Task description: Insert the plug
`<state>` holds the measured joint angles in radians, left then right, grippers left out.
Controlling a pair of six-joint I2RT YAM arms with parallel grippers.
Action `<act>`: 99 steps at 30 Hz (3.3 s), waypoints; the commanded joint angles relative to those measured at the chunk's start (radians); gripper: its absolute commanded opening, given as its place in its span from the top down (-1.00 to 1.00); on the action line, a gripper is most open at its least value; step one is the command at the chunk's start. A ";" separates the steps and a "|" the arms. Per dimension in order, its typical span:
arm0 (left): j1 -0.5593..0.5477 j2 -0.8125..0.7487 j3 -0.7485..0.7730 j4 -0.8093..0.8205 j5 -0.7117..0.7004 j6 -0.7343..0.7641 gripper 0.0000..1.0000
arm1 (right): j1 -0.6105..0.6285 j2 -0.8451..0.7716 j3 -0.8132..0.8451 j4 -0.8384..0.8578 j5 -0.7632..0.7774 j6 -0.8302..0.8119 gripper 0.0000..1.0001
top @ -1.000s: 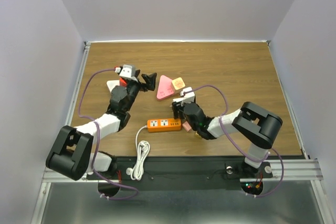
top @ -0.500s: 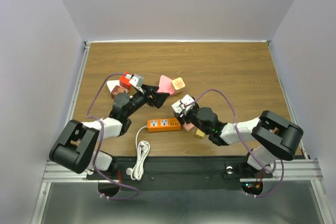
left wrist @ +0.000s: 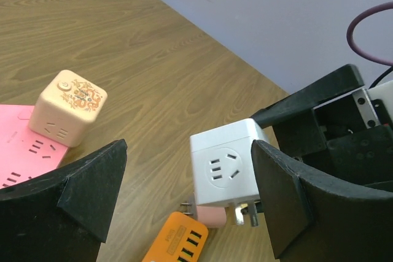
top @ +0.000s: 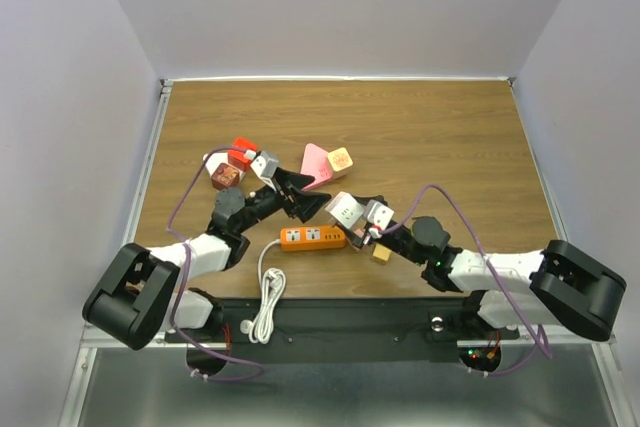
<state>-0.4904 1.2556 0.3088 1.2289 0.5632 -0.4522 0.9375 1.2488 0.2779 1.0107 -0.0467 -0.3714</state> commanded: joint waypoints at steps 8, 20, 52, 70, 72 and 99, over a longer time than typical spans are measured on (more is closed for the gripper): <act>-0.068 0.088 0.016 0.190 0.125 -0.094 -0.86 | 0.004 -0.005 0.038 0.118 -0.110 -0.115 0.99; -0.080 0.238 0.022 0.426 0.250 -0.226 -0.86 | 0.006 0.003 0.041 0.121 -0.085 -0.135 0.99; -0.060 0.068 0.133 0.044 0.144 0.142 1.00 | 0.004 -0.181 0.133 -0.233 -0.134 0.031 -1.00; 0.073 -0.028 0.347 -0.250 0.253 0.438 1.00 | -0.331 -0.057 0.467 -0.363 -0.637 0.175 -1.00; 0.075 -0.028 0.389 -0.318 0.280 0.493 1.00 | -0.353 -0.048 0.489 -0.363 -0.662 0.173 -1.00; 0.064 0.018 0.360 -0.370 0.538 0.705 1.00 | -0.488 0.170 0.583 -0.362 -1.188 0.032 -1.00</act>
<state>-0.4198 1.2808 0.6491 0.8211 1.0744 0.2260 0.4519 1.3975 0.8001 0.6273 -1.1194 -0.3157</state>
